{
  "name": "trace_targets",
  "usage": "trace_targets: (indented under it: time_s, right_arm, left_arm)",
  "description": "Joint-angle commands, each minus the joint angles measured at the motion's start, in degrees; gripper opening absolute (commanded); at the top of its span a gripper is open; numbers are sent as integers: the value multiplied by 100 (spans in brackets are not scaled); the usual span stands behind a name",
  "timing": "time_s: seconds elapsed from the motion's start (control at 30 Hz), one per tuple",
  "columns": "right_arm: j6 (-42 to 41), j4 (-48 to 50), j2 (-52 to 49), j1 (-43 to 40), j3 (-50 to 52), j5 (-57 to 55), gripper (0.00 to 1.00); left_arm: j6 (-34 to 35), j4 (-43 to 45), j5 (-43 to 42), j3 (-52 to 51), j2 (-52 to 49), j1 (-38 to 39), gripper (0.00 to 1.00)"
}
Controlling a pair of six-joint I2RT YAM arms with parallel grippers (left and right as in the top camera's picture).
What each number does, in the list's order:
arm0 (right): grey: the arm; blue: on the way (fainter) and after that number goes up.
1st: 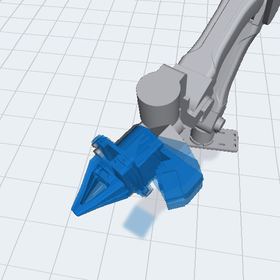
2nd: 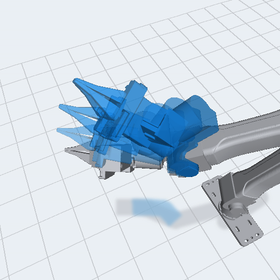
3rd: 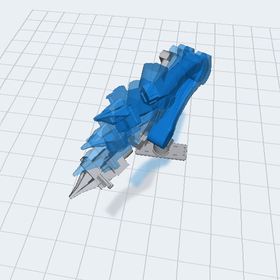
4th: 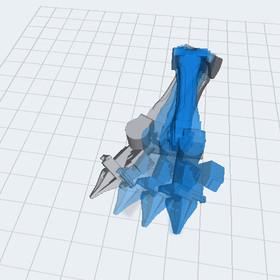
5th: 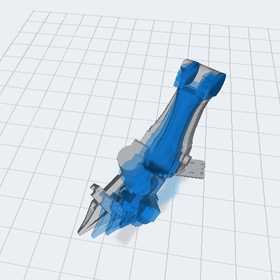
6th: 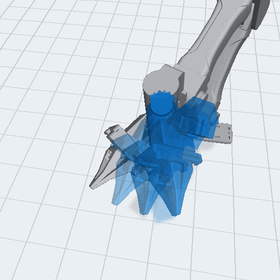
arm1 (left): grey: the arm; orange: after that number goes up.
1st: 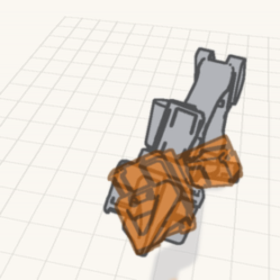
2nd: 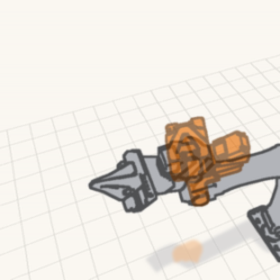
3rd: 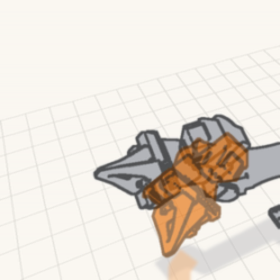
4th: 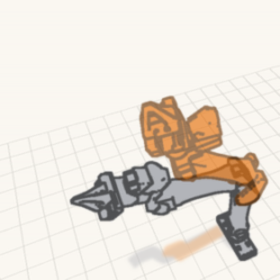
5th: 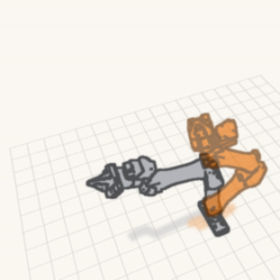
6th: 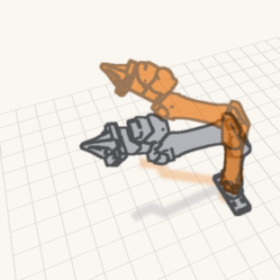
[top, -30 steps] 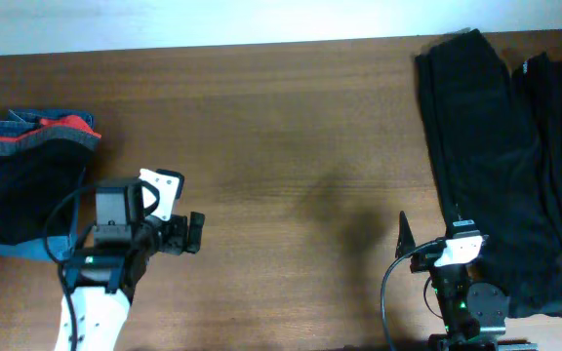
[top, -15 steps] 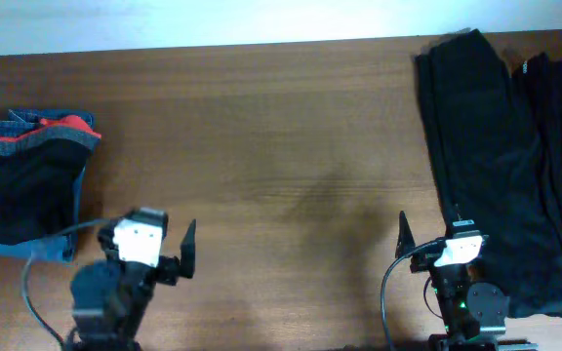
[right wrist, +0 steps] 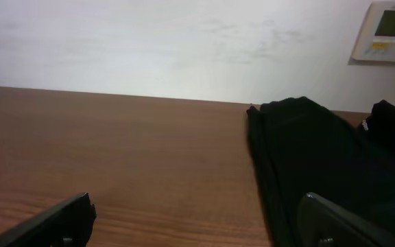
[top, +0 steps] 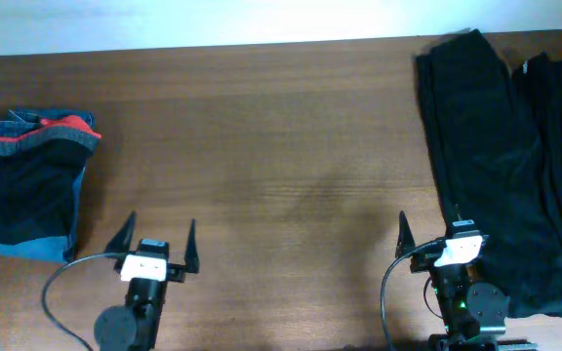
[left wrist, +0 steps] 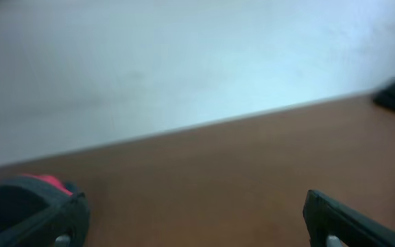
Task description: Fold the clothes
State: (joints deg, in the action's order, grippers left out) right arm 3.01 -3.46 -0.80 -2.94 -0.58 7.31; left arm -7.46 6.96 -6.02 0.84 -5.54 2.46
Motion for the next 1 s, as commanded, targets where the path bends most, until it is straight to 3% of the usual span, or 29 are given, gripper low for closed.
trace_targets:
  time_s: [0.0, 0.13, 0.97]
  right_arm:
    - [-9, -39, 28, 31, 26, -50, 99]
    - [-9, -39, 28, 31, 26, -50, 99]
    - [-9, -39, 28, 31, 26, -50, 99]
  left_arm:
    - [9, -142, 782, -33, 522, -37, 99]
    - [20, -1169, 616, -37, 527, -31, 99]
    - [55, -1141, 540, -37, 527, -26, 99]
